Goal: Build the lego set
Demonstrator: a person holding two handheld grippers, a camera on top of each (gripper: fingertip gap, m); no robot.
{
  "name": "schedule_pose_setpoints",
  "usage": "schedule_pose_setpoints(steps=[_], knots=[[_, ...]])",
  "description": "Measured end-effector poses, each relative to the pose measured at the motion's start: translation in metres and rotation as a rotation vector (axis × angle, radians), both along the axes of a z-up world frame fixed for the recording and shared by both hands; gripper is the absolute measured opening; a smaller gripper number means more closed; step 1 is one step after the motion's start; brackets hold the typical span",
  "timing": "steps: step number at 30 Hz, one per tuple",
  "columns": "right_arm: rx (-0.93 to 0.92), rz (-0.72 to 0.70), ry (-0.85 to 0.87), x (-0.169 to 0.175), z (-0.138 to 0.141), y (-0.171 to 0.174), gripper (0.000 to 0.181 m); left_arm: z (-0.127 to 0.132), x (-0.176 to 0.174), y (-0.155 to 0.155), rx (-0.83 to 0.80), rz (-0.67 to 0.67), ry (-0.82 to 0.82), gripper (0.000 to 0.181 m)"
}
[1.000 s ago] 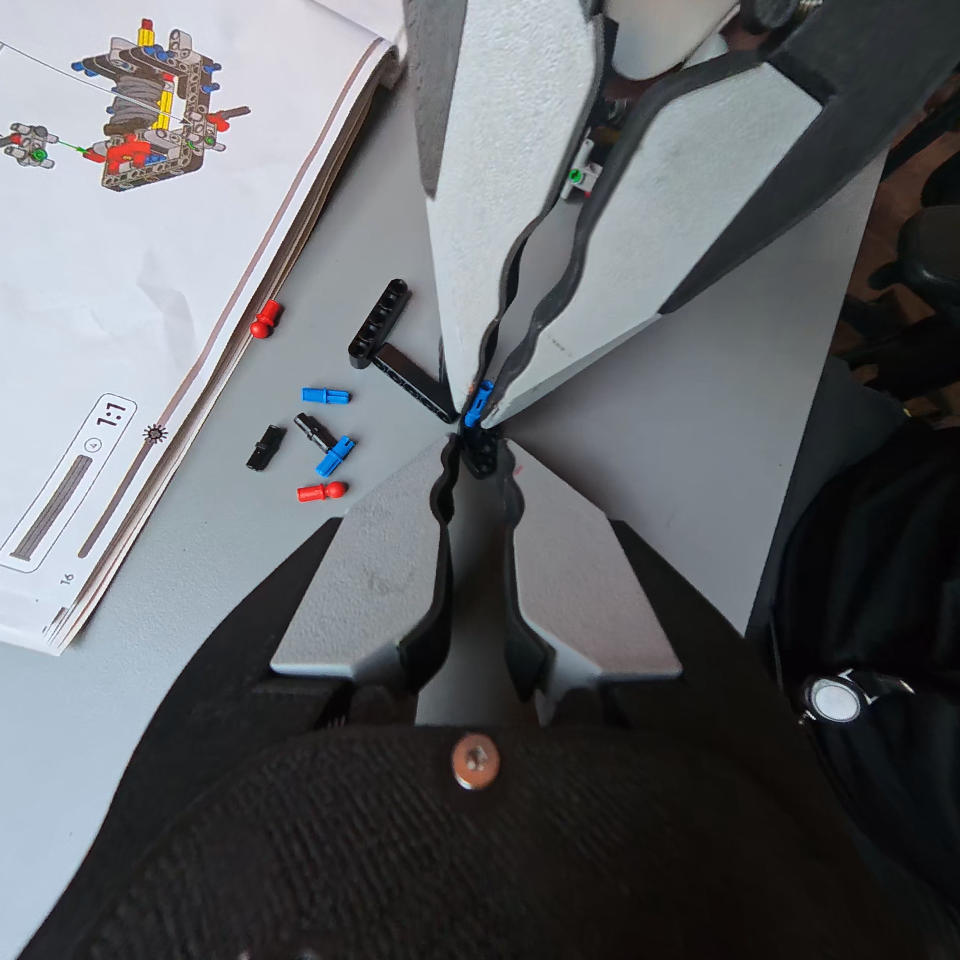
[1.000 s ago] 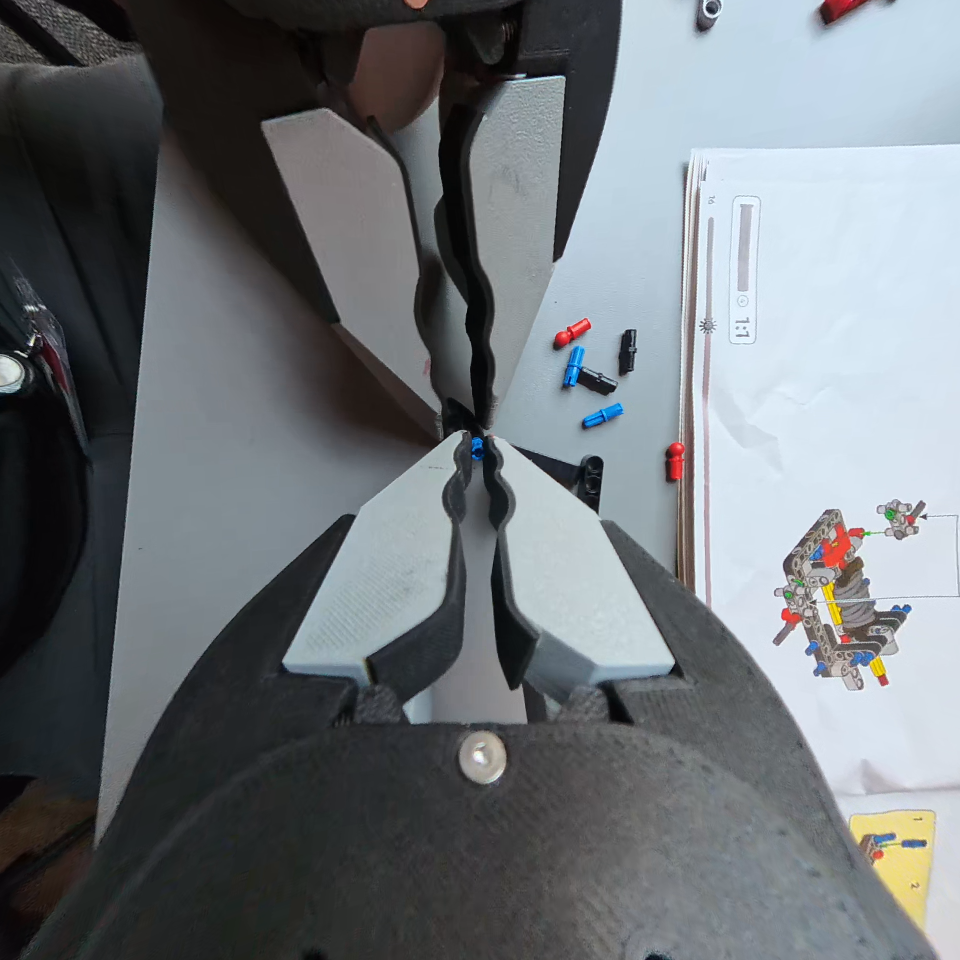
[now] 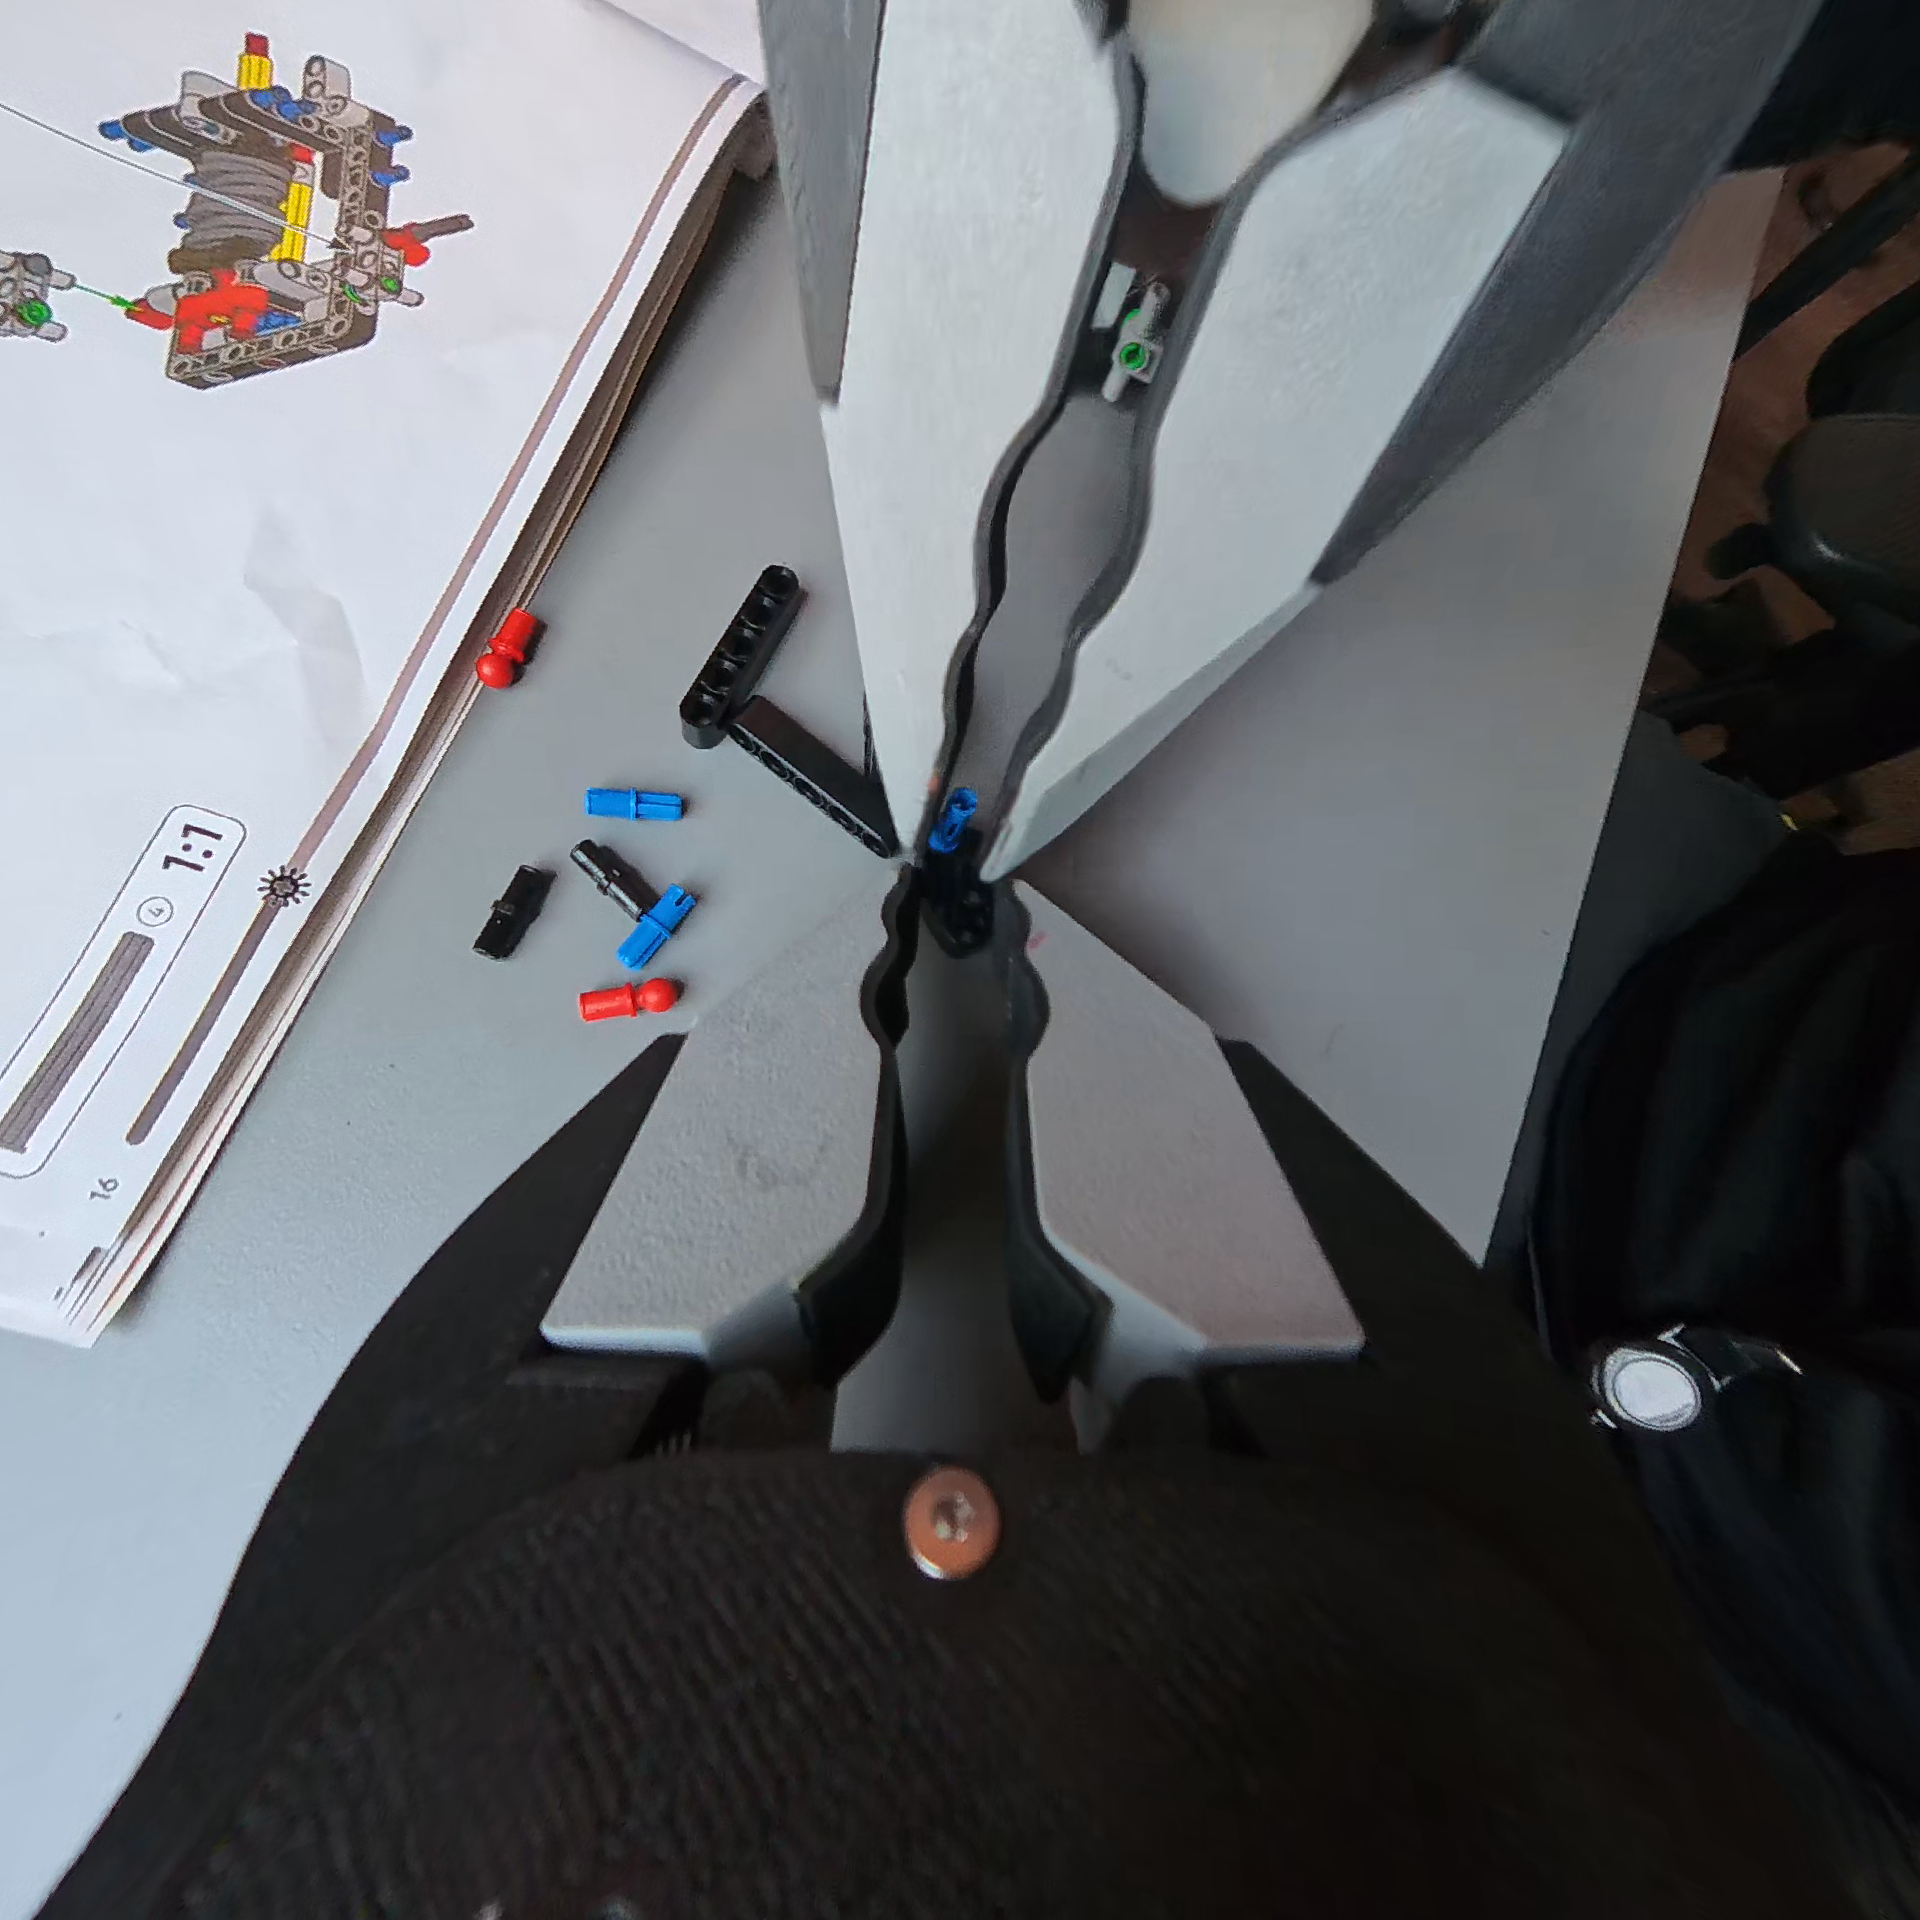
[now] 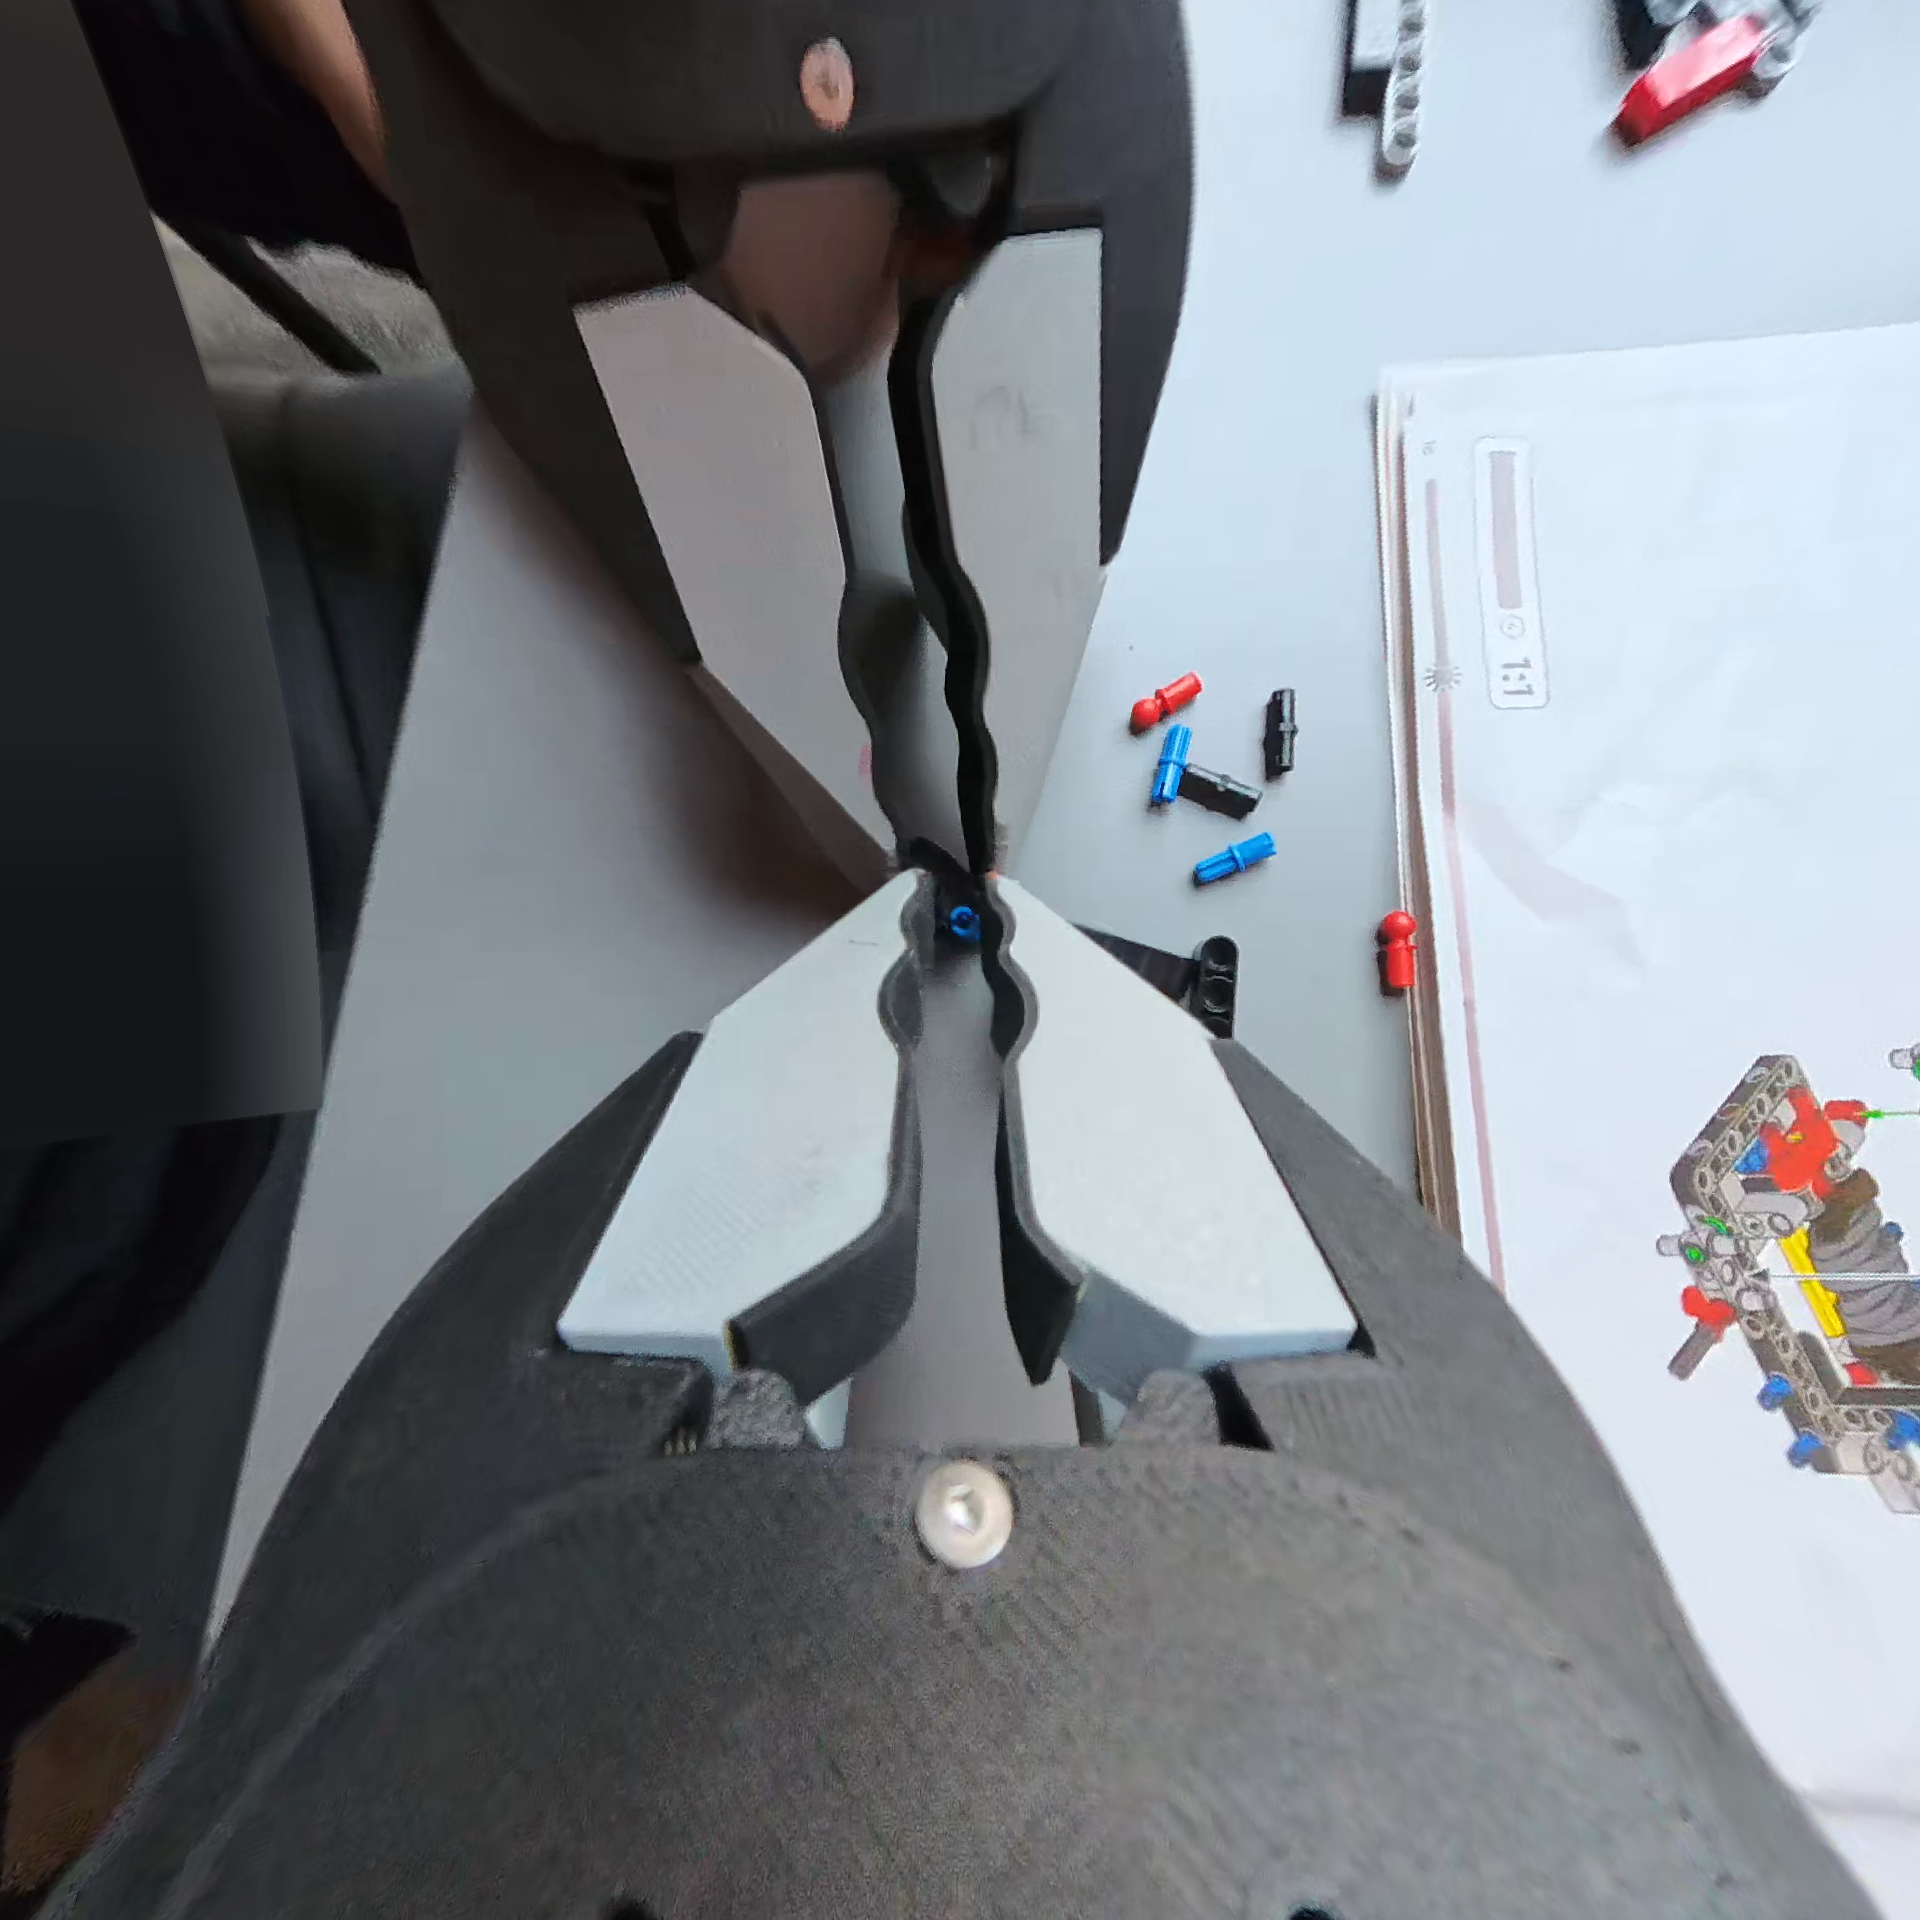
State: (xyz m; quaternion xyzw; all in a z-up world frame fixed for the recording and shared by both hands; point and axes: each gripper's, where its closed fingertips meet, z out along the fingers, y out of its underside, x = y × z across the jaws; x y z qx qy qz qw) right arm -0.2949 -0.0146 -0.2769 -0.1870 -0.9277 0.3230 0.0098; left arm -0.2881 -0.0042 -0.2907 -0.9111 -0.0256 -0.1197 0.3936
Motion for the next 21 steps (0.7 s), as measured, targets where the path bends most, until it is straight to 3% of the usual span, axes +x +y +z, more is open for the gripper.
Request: schedule_pose_setpoints(steps=[4,14,18,21], knots=[[-0.055,-0.062,0.068,-0.006,0.021,0.011,0.002,0.0,0.0,0.0,0.0,0.003,-0.005,0.012],[0.029,-0.057,0.092,-0.004,0.005,0.01,0.007,0.0,-0.001,0.0,0.001,0.009,-0.008,0.012],[-0.08,-0.149,0.097,0.001,0.019,0.009,0.006,0.001,-0.004,-0.001,0.004,0.071,-0.059,0.012],[-0.127,-0.179,0.068,0.016,0.014,0.002,0.0,0.002,-0.005,-0.005,-0.001,0.123,-0.093,0.012]])
